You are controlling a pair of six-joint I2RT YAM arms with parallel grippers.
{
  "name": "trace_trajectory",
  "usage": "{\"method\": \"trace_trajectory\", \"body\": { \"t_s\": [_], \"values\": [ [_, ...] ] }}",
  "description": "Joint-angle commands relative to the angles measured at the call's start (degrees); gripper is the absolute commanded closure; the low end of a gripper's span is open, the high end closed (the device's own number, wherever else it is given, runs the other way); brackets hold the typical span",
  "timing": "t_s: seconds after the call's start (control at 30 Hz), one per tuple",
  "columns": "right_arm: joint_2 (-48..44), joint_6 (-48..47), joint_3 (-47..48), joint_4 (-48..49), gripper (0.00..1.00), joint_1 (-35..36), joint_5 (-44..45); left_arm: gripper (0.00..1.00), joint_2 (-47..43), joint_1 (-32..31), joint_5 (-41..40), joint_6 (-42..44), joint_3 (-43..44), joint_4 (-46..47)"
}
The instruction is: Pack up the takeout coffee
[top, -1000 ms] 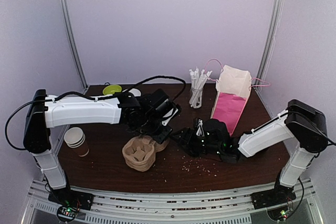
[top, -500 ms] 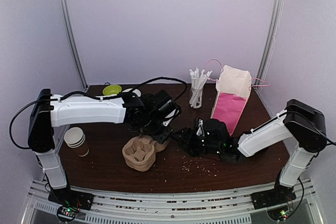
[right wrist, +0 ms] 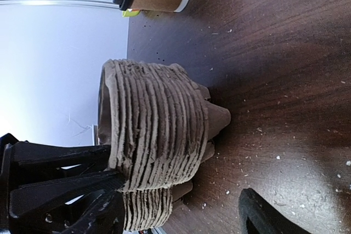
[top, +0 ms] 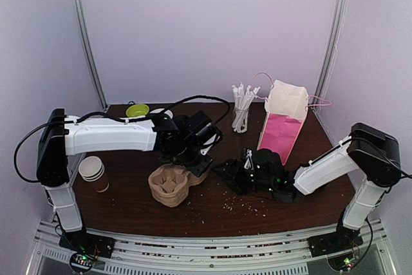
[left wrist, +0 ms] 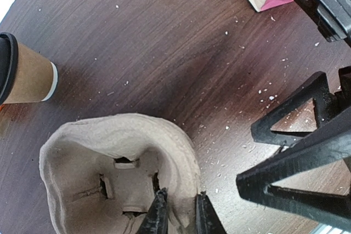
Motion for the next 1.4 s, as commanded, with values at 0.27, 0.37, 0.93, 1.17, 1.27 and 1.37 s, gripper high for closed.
{"method": "trace_trajectory", "body": {
  "t_s": [0.27,0.37,0.93,1.17,1.27,1.37],
  "values": [
    [2.34,2.47,2.52,5.28,0.22,-0.46,-0.90,1.00,-3.82,0.48,2.78,-1.18,0.84,1.60],
    [3.23,3.39,2.68,6.56,0.22,-0.42,-1.33,1.00,-4.50,0.48,2.93,-1.62,0.53,1.93],
    [7.19,6.24,1.64,9.83,0.23,-0.64,-1.46,1.00,-6.81,0.53,4.92,-2.64,-1.97,3.82],
    [6.80,6.11,-1.77,10.78,0.24,-0.77,-0.77,1.00,-6.89,0.48,5.02,-2.89,-2.49,3.97],
    [4.98,5.17,-3.21,11.25,0.24,-0.79,-0.19,1.00,-6.92,0.41,5.10,-3.11,-2.59,4.01],
    [2.35,3.93,-4.53,13.65,0.23,-0.80,0.57,1.00,-7.05,0.48,5.11,-3.08,-2.68,4.24]
  ]
}}
